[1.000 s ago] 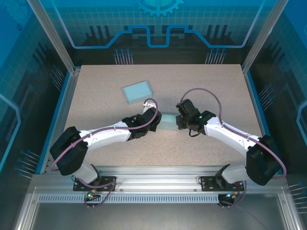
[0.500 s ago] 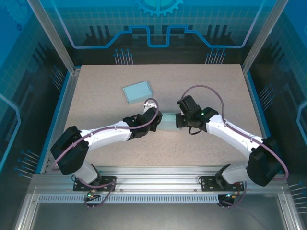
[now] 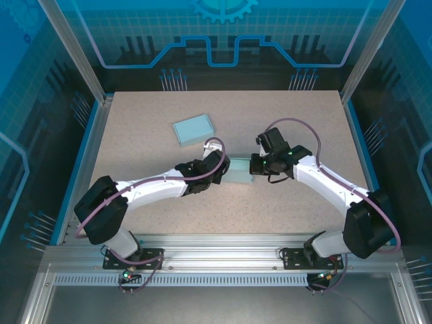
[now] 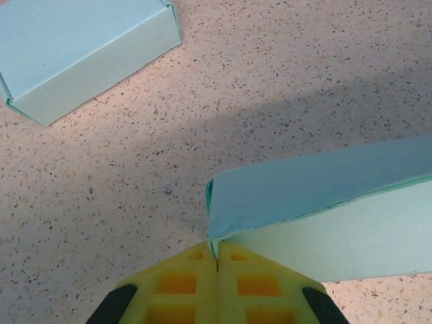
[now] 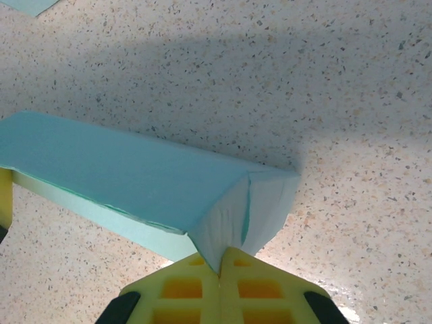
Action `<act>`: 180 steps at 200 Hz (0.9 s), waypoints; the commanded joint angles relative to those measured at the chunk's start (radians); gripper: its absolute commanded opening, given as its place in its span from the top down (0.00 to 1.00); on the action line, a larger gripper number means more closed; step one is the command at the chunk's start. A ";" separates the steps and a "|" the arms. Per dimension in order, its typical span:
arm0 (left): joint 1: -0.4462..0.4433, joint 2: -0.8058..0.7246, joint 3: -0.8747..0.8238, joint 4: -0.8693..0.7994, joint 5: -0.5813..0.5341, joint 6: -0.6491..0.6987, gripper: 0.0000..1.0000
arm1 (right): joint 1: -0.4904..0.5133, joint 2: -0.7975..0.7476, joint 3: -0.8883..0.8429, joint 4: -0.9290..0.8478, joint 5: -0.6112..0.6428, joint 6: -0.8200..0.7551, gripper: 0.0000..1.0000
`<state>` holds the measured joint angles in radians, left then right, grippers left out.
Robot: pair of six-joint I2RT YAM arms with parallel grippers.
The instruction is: Fold the paper box
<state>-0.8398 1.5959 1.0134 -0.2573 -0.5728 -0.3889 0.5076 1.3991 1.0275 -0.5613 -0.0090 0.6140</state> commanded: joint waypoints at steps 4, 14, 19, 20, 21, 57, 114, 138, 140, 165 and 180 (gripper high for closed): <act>-0.013 0.029 -0.020 -0.146 0.114 0.035 0.93 | 0.005 -0.027 0.000 0.032 -0.059 0.004 0.97; -0.012 0.007 -0.011 -0.151 0.128 0.045 0.88 | 0.005 -0.027 -0.004 0.019 -0.036 -0.007 0.97; -0.011 -0.007 -0.007 -0.153 0.138 0.052 0.84 | 0.005 -0.026 -0.006 0.012 -0.026 -0.013 0.97; -0.010 -0.009 -0.005 -0.152 0.140 0.052 0.83 | 0.005 -0.025 -0.006 0.009 -0.023 -0.015 0.97; -0.010 -0.012 -0.004 -0.152 0.142 0.054 0.82 | 0.005 -0.025 -0.006 0.007 -0.020 -0.016 0.97; 0.042 -0.107 0.013 -0.148 0.272 0.078 0.62 | 0.014 -0.023 0.015 -0.057 0.040 -0.066 0.97; 0.157 -0.237 -0.022 -0.124 0.449 0.102 0.53 | 0.024 -0.020 0.054 -0.134 0.076 -0.125 0.97; 0.194 -0.254 -0.023 -0.124 0.490 0.133 0.52 | 0.031 0.003 0.074 -0.140 0.073 -0.133 0.96; 0.196 -0.253 -0.024 -0.124 0.493 0.135 0.52 | 0.032 0.006 0.076 -0.141 0.073 -0.134 0.96; 0.219 -0.226 -0.011 -0.124 0.522 0.183 0.53 | 0.040 0.041 0.110 -0.159 0.083 -0.141 0.96; 0.226 -0.197 0.003 -0.124 0.533 0.206 0.54 | 0.045 0.061 0.128 -0.172 0.094 -0.144 0.96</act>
<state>-0.6304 1.3647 1.0111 -0.3622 -0.1028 -0.2504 0.5362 1.4235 1.1080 -0.6926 0.0677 0.4923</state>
